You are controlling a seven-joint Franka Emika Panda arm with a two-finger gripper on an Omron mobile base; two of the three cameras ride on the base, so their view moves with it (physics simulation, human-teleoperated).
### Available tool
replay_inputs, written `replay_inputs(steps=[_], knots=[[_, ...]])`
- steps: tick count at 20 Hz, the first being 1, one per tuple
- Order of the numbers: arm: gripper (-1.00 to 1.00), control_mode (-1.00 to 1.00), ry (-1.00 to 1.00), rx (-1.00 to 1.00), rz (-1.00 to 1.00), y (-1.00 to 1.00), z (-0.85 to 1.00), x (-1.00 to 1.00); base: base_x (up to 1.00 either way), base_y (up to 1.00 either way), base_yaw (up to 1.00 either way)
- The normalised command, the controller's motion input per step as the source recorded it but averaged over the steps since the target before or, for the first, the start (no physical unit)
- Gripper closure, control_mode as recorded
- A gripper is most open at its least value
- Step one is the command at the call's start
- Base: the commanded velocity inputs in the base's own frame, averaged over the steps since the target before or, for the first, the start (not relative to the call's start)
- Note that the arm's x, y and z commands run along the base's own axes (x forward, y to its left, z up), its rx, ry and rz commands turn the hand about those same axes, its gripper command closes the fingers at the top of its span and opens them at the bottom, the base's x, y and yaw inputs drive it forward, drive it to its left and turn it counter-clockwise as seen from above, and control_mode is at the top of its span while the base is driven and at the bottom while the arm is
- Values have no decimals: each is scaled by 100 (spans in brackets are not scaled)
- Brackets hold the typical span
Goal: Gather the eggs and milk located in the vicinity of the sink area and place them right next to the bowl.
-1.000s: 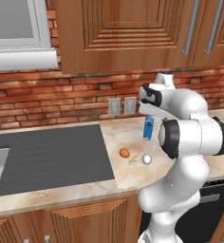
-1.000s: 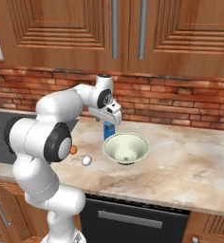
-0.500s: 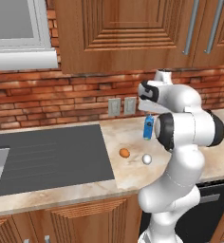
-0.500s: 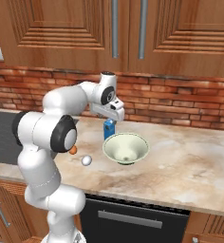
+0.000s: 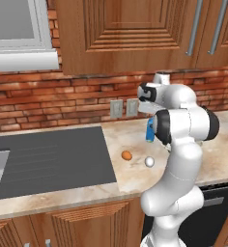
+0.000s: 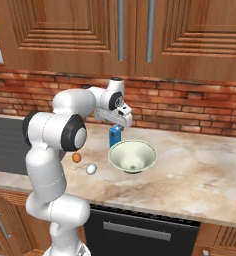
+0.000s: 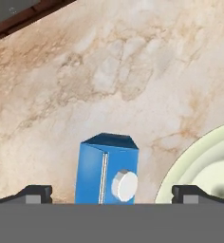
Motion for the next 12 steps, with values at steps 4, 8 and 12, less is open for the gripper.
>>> replay_inputs(steps=[4,8,12], knots=[[-100,-100,1,0,-1,0,-19,30,0,0,0],[-100,-100,1,0,0,0,-1,-1,0,0,0],[-100,-100,0,0,-1,0,0,-11,0,0,0]])
